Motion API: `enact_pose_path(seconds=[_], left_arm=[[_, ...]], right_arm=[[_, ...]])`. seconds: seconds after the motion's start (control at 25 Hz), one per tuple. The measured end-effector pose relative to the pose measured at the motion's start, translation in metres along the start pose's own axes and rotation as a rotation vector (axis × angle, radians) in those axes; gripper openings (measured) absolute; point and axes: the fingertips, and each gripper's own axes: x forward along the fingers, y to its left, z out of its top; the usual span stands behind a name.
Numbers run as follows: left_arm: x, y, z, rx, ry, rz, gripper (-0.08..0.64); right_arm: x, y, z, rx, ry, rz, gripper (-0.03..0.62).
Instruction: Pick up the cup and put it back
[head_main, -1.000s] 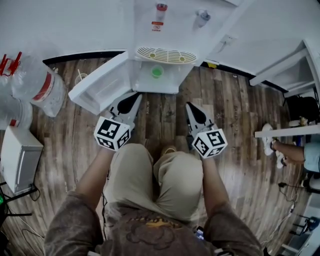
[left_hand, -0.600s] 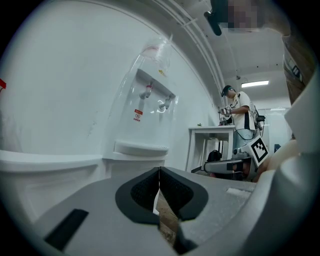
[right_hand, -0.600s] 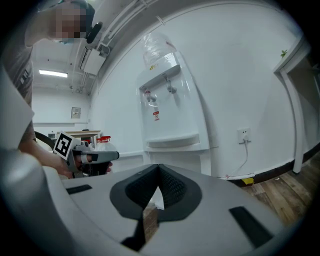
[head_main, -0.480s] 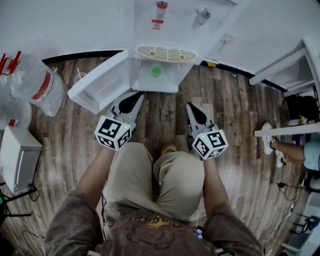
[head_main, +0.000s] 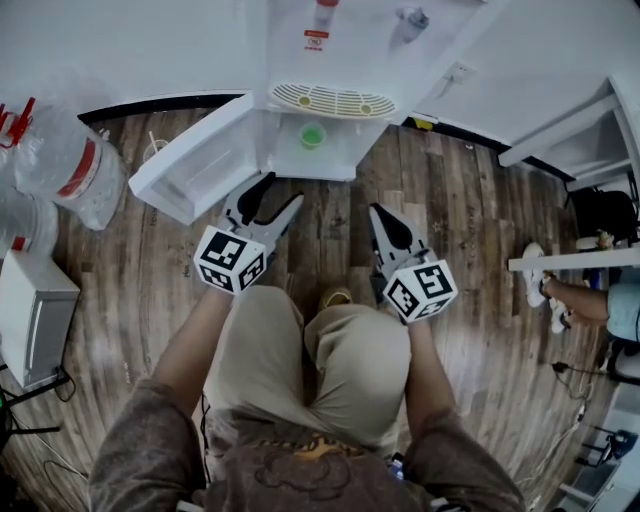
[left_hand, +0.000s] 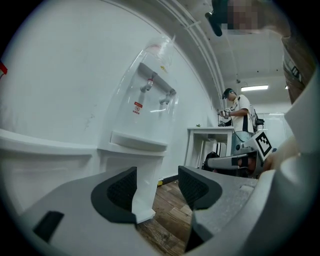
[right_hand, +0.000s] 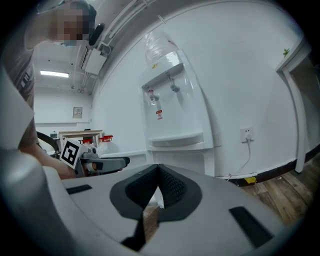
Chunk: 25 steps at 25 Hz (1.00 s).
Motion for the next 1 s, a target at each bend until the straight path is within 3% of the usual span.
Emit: enact_pose_path(seconds=[0.36,1.0], left_arm=[[0.038,0.022,-0.038,-0.027,0.026,0.024,0.408],[0.142,0.082,-0.143,-0.014,0.152,0.110,0.440]], right_arm=[[-0.002,0.005,0.001,0.015,0.001,0.028,0.002],[0.006,0.008,-0.016,0.036,0.046,0.109,0.002]])
